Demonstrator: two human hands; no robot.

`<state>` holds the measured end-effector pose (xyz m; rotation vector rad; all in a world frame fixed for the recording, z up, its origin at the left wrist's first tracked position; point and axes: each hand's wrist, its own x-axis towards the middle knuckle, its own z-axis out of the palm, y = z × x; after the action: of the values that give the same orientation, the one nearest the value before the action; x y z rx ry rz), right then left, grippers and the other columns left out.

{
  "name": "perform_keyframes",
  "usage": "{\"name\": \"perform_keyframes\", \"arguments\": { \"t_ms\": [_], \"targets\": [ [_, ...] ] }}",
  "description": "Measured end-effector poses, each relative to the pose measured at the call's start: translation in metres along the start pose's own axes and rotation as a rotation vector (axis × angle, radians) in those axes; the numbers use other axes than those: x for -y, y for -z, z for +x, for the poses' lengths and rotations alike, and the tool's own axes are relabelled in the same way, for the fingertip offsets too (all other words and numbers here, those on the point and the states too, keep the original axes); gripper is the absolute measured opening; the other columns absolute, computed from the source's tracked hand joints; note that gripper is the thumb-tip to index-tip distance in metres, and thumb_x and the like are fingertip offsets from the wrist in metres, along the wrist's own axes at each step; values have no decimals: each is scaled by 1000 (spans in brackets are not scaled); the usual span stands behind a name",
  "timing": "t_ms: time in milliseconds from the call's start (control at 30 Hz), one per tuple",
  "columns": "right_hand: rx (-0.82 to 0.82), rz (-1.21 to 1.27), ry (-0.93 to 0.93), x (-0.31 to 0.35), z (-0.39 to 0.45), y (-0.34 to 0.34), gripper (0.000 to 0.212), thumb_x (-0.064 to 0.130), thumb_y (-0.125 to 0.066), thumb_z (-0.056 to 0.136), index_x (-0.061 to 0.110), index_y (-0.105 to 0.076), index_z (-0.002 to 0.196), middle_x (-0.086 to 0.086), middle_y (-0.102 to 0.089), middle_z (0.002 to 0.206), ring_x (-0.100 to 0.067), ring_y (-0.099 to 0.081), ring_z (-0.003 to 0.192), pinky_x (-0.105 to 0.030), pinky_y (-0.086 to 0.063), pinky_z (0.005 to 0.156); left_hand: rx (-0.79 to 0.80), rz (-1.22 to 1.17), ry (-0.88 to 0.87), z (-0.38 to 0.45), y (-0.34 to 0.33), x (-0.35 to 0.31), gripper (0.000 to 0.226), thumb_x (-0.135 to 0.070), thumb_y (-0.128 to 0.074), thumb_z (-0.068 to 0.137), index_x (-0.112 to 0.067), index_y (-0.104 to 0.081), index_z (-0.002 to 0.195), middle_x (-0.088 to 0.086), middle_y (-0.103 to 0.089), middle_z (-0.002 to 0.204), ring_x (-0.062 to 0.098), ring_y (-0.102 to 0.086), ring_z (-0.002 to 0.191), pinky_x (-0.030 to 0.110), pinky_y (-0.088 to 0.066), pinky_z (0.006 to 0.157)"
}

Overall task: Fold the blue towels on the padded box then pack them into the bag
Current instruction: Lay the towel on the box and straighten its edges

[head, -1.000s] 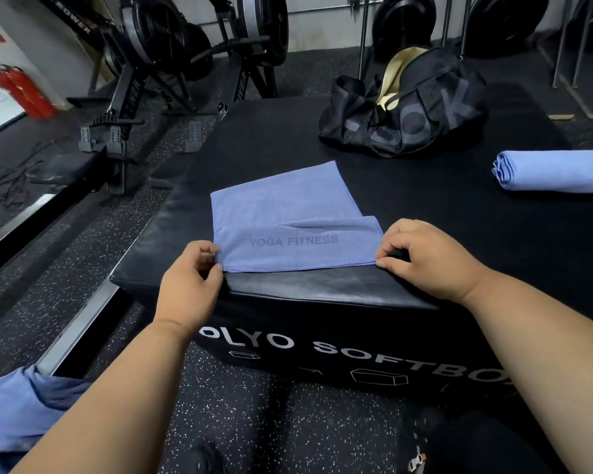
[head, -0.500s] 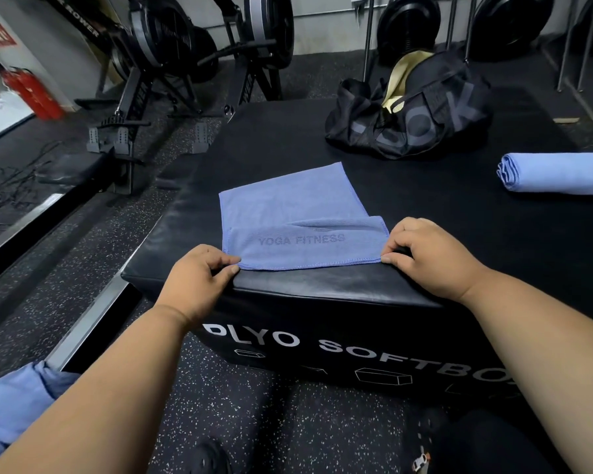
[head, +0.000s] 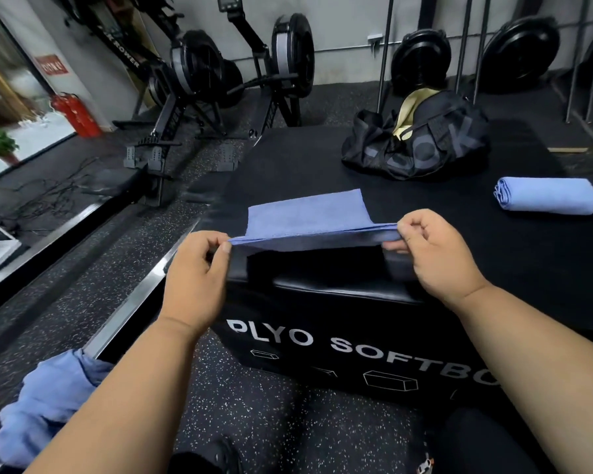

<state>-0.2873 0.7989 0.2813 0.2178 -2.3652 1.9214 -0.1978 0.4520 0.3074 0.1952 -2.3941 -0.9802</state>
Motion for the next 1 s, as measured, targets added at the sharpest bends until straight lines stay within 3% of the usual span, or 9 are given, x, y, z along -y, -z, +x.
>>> {"name": "perform_keyframes", "arguments": {
  "t_ms": [167,300,433,533,667,767,833,900,1000],
  "targets": [
    [-57,192,33,49,-28,-3,13,15,-63,104,23,-71,99,-2,-77,92,-18,-76,89,-41,-58,94,9,-247,133,-14,47,-29,15,-28,-54,108,-25,-66,99,-6,-71,87,13,-62,78,33,-50,76],
    [9,180,144,92,-56,6,17,6,-77,93,18,-74,105,10,-78,89,-2,-70,82,-18,-54,83,-29,-391,153,-30,85,-54,17,-23,-53,110,-19,-69,105,-6,-71,86,10,-60,74,31,-52,72],
    [70,135,200,123,-75,16,30,1,-85,84,15,-74,108,2,-79,94,-4,-69,80,-14,-54,79,22,-400,171,-44,125,-61,12,-33,-63,105,-30,-73,110,-5,-77,96,14,-67,82,48,-60,90],
    [50,98,253,143,-85,21,22,4,-82,88,20,-76,101,-10,-76,95,-6,-65,81,-17,-54,81,90,-361,159,-61,154,-64,31,-48,-70,91,-34,-74,118,-4,-79,108,18,-72,97,55,-56,103],
    [71,109,265,163,-103,22,20,2,-79,90,20,-78,96,6,-75,86,1,-64,76,-10,-50,76,214,-403,147,-84,183,-65,34,-35,-75,87,-23,-76,118,4,-79,116,27,-71,112,56,-49,111],
    [122,178,195,167,-114,20,23,-1,-78,89,20,-77,99,2,-76,90,-3,-66,81,-11,-50,78,227,-531,229,-99,197,-57,26,-24,-77,91,-13,-78,115,20,-76,115,27,-66,106,56,-46,114],
    [193,193,141,168,-123,18,27,-3,-77,88,19,-77,104,-4,-75,94,-8,-67,86,-13,-52,83,210,-612,304,-110,204,-58,16,-12,-72,97,-8,-79,111,20,-75,109,21,-63,99,38,-53,102],
    [233,187,111,167,-131,17,30,-4,-78,87,20,-78,105,-7,-76,97,-12,-67,91,-19,-52,91,219,-749,403,-119,210,-61,13,-10,-72,91,-7,-81,100,10,-72,95,10,-63,80,16,-56,75],
    [278,224,66,166,-140,19,31,4,-87,78,19,-81,104,-18,-78,106,-15,-69,95,-28,-53,97,320,-877,450,-133,221,-58,23,-29,-89,67,-13,-83,83,-2,-66,79,3,-58,66,11,-51,61]
  ]
}}
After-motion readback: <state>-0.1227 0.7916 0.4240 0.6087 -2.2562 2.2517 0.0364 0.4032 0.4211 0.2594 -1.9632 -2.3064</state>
